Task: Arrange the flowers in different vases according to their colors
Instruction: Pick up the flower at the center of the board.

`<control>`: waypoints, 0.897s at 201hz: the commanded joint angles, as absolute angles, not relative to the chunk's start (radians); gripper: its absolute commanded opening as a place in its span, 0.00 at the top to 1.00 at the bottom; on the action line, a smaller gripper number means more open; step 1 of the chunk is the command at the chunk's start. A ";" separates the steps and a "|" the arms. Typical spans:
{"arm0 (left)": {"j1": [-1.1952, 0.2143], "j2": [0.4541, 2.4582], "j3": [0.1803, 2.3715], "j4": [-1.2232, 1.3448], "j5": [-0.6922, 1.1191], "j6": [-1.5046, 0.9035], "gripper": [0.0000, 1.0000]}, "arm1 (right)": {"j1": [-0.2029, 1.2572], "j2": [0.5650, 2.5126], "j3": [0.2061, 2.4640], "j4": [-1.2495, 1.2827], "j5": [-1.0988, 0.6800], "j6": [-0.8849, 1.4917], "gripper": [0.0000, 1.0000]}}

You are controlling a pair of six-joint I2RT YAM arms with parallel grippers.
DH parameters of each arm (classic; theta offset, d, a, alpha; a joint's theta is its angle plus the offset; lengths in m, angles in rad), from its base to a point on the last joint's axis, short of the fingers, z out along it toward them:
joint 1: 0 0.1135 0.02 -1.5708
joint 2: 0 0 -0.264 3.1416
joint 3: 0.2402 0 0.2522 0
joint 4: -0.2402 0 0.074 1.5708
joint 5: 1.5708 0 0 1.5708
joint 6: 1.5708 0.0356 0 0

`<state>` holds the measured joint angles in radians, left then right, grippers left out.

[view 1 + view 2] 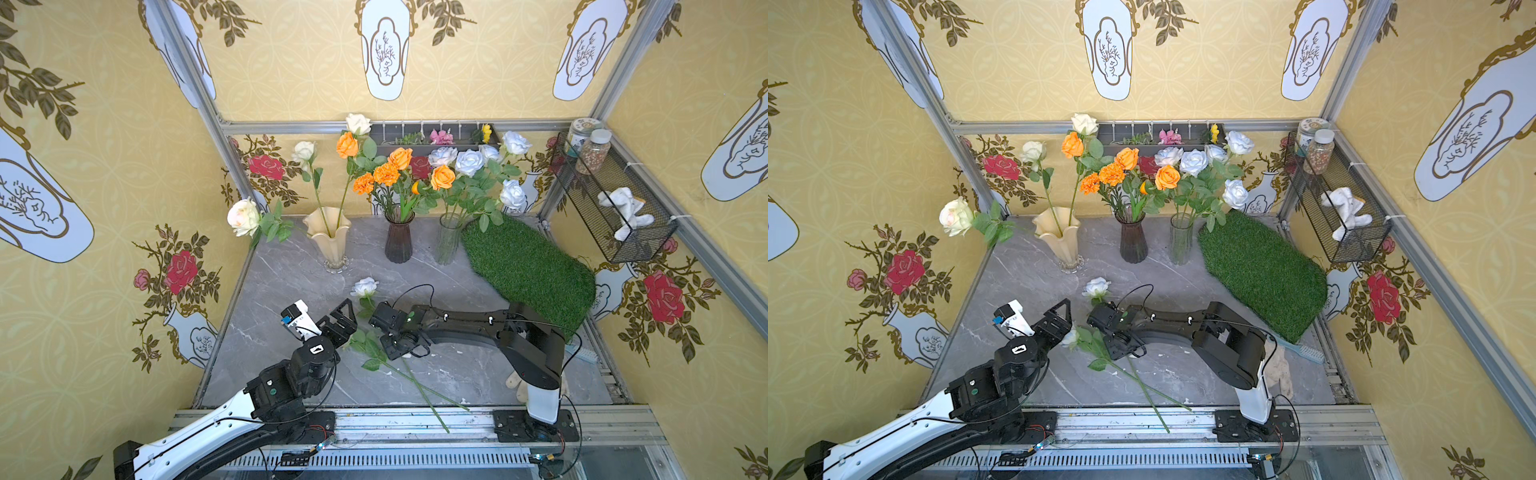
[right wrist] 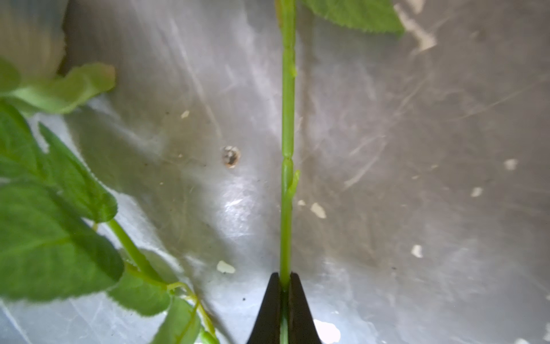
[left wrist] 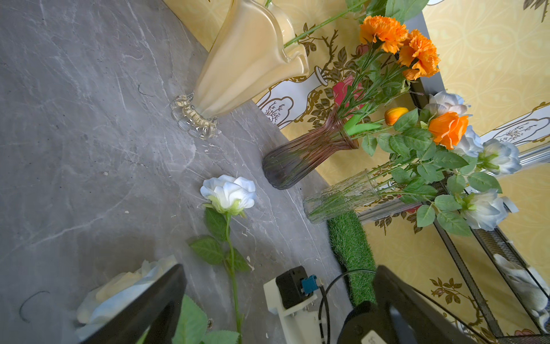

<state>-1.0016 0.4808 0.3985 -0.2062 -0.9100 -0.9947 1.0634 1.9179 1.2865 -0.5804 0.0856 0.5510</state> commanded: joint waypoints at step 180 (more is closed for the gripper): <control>-1.003 0.502 0.410 -0.190 -0.914 -0.989 0.00 | 0.902 0.946 0.944 0.168 0.389 0.066 1.00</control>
<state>-1.0019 0.4992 0.4057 -0.2047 -0.9100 -0.9958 0.9463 0.9928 0.9672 -0.1871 0.2794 0.2638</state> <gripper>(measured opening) 0.999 0.075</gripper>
